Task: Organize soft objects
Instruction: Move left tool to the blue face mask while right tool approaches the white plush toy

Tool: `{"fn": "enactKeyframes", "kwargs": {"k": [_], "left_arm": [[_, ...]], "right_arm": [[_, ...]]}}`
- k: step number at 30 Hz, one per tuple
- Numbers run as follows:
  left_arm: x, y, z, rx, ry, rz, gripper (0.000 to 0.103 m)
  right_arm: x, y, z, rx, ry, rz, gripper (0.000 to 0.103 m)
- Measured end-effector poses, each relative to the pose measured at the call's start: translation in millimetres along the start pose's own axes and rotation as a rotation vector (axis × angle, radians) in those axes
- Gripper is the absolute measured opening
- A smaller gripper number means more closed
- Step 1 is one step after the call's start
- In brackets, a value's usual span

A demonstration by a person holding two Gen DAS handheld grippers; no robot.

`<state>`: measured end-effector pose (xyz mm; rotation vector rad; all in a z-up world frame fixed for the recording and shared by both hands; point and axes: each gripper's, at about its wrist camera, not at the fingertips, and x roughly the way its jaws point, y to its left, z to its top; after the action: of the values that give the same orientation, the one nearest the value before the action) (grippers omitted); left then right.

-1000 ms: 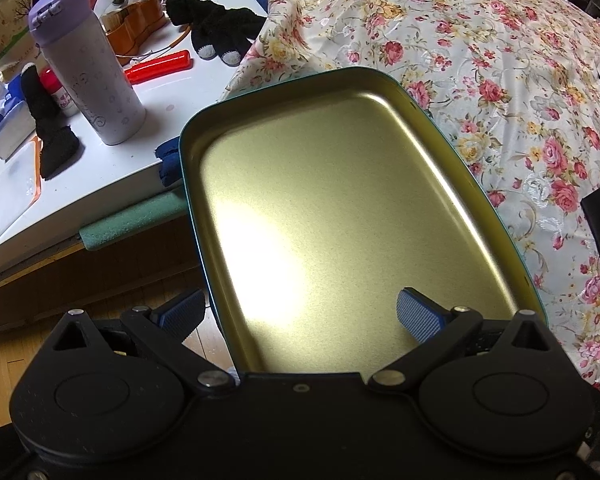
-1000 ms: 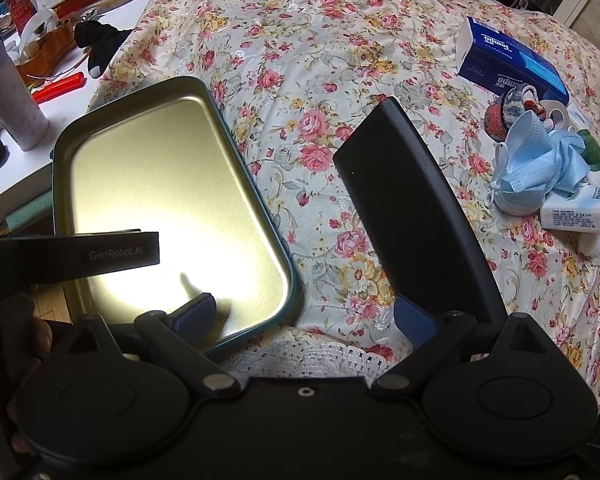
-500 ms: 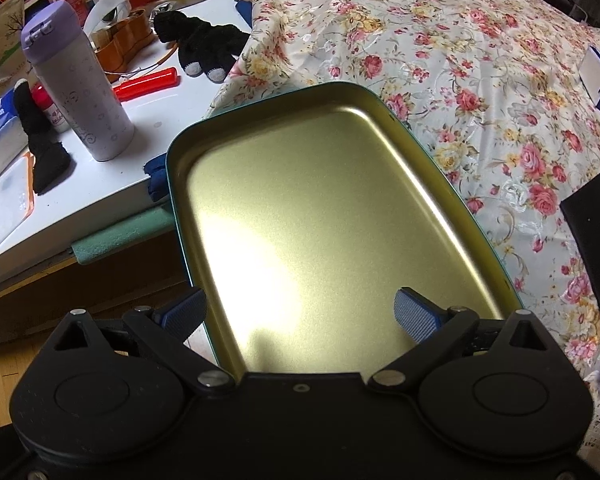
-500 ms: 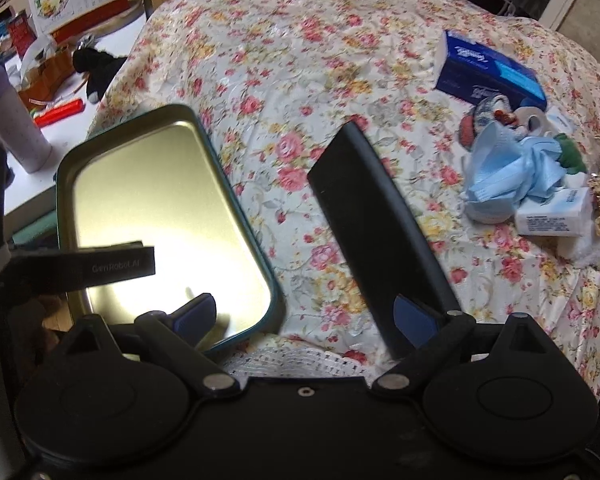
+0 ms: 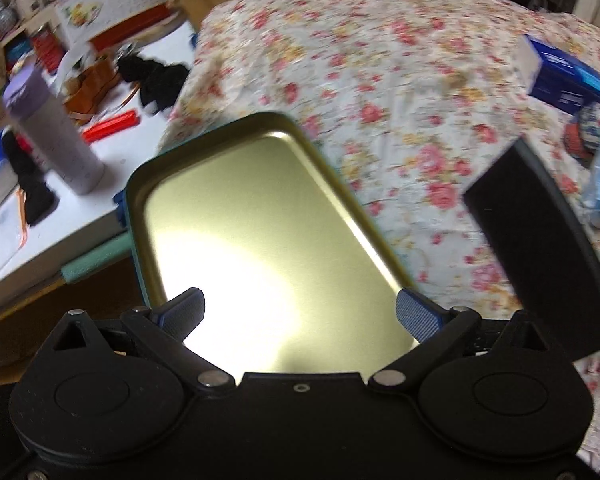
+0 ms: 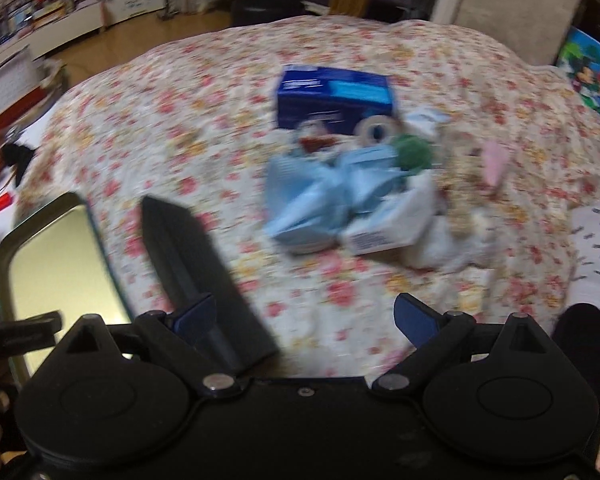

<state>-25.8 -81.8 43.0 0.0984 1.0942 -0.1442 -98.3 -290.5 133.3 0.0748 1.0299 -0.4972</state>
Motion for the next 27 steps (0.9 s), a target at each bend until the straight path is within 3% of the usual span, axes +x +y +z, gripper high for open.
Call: {"fn": "enactKeyframes", "kwargs": {"k": [6, 15, 20, 27], "left_arm": [[-28, -50, 13, 0.086, -0.079, -0.035, 0.098], [-51, -115, 31, 0.194, -0.134, -0.123, 0.094], [-58, -157, 32, 0.276, -0.148, -0.165, 0.094], [-57, -216, 27, 0.399, -0.143, -0.209, 0.095]], "right_arm": [[13, -81, 14, 0.124, -0.023, -0.11, 0.095], [44, -181, 46, 0.265, -0.025, -0.173, 0.095], [70, -210, 47, 0.338, 0.019, -0.129, 0.094], [84, -211, 42, 0.373, 0.019, -0.042, 0.094]]}}
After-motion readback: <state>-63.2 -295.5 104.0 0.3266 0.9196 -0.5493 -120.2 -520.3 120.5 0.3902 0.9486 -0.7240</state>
